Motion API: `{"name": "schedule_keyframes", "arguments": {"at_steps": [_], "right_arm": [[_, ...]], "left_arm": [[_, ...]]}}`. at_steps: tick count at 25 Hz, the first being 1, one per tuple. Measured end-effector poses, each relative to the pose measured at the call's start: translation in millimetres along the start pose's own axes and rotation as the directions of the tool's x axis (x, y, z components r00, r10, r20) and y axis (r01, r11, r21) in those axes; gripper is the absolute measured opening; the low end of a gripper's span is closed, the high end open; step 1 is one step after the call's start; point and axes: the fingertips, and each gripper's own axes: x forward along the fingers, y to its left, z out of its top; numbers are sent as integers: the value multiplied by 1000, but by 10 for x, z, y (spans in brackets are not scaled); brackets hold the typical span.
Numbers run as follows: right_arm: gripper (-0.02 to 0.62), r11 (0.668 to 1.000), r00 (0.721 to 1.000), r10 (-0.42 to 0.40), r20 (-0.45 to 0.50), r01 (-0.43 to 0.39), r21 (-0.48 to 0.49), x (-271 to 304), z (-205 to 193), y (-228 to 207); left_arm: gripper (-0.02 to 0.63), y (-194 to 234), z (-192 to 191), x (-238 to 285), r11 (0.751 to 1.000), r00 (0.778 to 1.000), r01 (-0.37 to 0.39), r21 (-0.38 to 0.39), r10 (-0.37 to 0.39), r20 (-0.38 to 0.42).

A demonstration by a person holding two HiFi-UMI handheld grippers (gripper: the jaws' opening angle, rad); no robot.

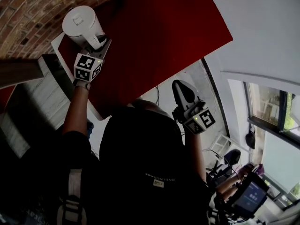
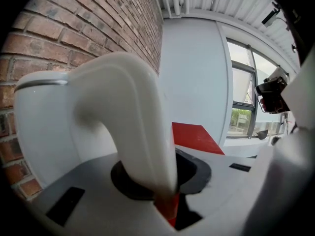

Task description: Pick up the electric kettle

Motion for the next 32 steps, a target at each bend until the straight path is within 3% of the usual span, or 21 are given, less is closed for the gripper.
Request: {"name": "schedule_keyframes", "arguments": {"at_steps": [16,32], "right_arm": [[6,999,999,38,37,-39,37,44,65,69],[6,995,994,104,18,-104,-8,102,15,49]], "left_arm": [[61,-51,297,-150,999,1000,15,49,-16,13],[61,-48,734,-505,998,999,-25,57,22,50]]}}
